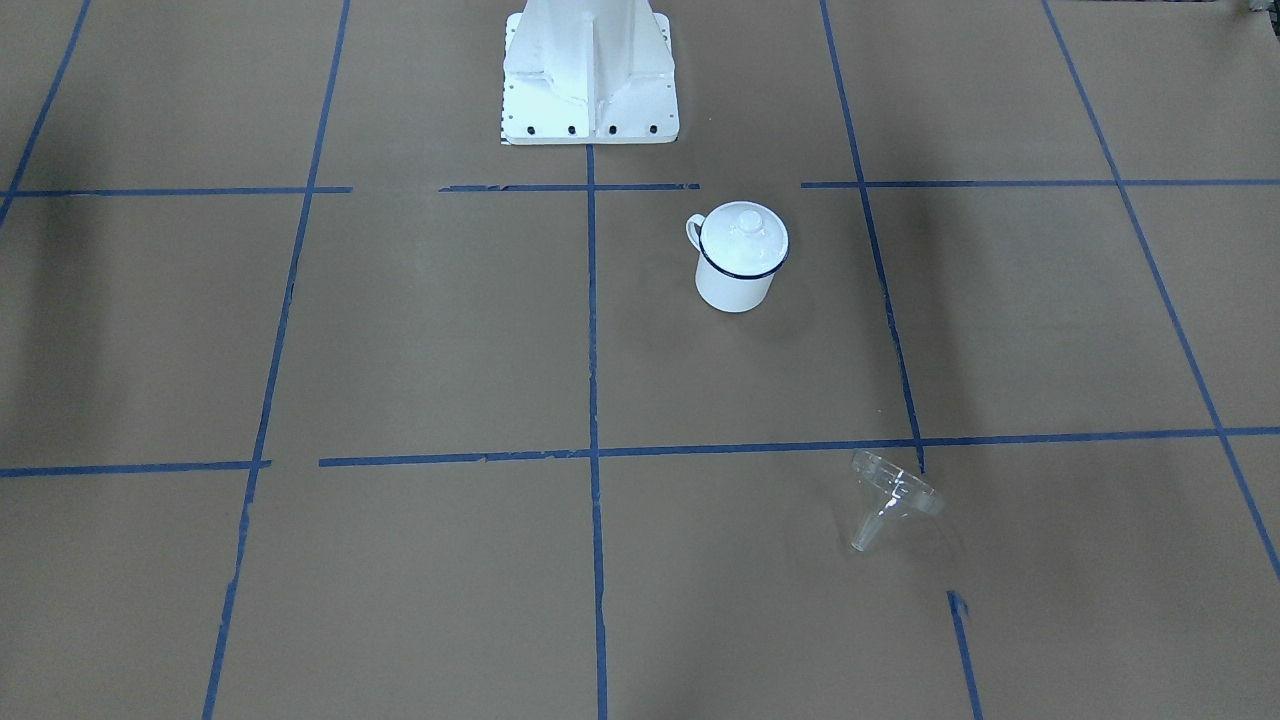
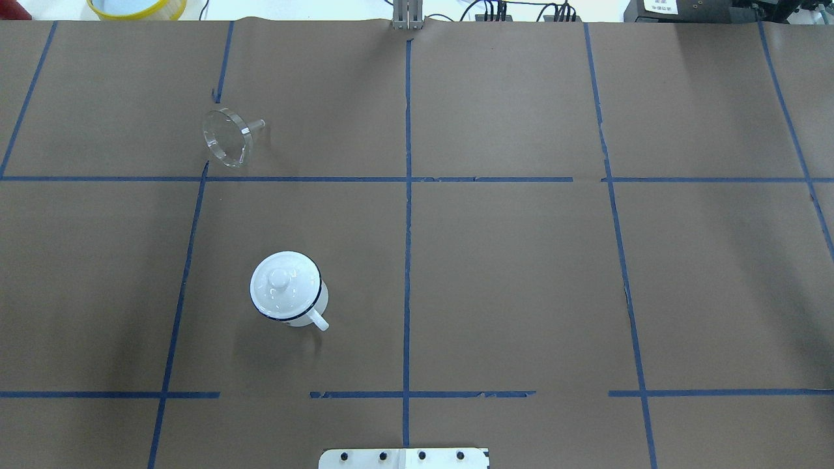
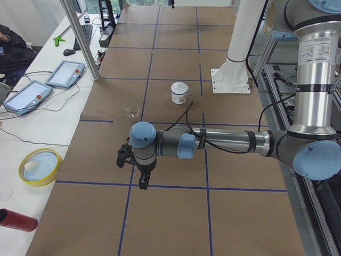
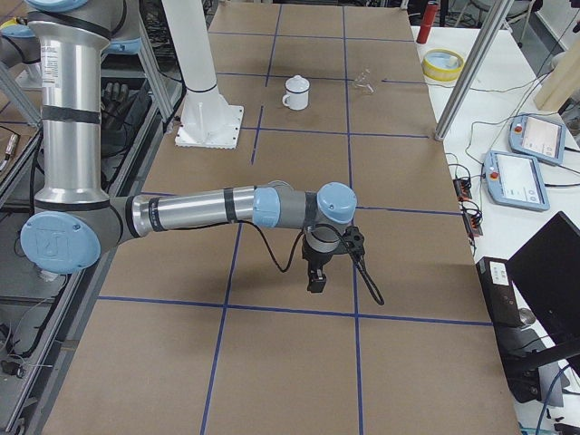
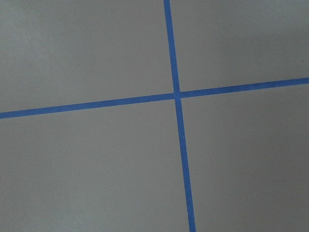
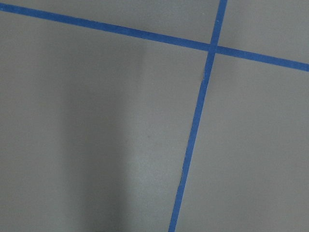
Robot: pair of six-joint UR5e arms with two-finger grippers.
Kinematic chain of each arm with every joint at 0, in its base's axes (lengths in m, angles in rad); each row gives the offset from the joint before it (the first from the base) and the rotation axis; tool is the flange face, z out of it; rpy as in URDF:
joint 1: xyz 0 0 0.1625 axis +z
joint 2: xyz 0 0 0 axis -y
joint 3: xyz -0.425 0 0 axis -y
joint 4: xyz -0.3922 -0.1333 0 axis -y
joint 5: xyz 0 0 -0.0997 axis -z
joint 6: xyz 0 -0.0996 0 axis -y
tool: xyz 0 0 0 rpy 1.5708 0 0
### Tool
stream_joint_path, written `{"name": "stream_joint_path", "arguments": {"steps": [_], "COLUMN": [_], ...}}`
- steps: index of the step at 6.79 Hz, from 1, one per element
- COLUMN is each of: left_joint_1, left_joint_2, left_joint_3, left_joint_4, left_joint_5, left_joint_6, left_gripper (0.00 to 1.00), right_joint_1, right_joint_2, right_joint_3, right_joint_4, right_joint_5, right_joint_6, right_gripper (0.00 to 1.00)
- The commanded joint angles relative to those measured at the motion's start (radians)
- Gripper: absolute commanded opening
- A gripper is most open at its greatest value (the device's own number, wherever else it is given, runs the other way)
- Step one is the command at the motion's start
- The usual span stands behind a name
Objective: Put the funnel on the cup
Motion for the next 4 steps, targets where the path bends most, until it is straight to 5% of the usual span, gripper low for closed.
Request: {"name": "stream_joint_path", "arguments": {"steps": [1, 4], "left_joint_1": [0.0, 0.002], "left_joint_2": [0.005, -0.021], "left_joint_3": [0.0, -0.096], "left_joint_4": [-0.003, 0.017], "left_joint_5": [0.001, 0.012], "left_joint_6": [0.0, -0.073], "left_gripper": [1.0, 1.0], "right_joint_1": [0.0, 0.0], "right_joint_2": [0.0, 0.001], "right_joint_3": [-0.001, 0.0], "right_joint_4": [0.0, 0.0], "right_joint_5": [0.0, 0.0], "right_joint_6": [0.0, 0.0], "right_gripper": [1.0, 1.0]}}
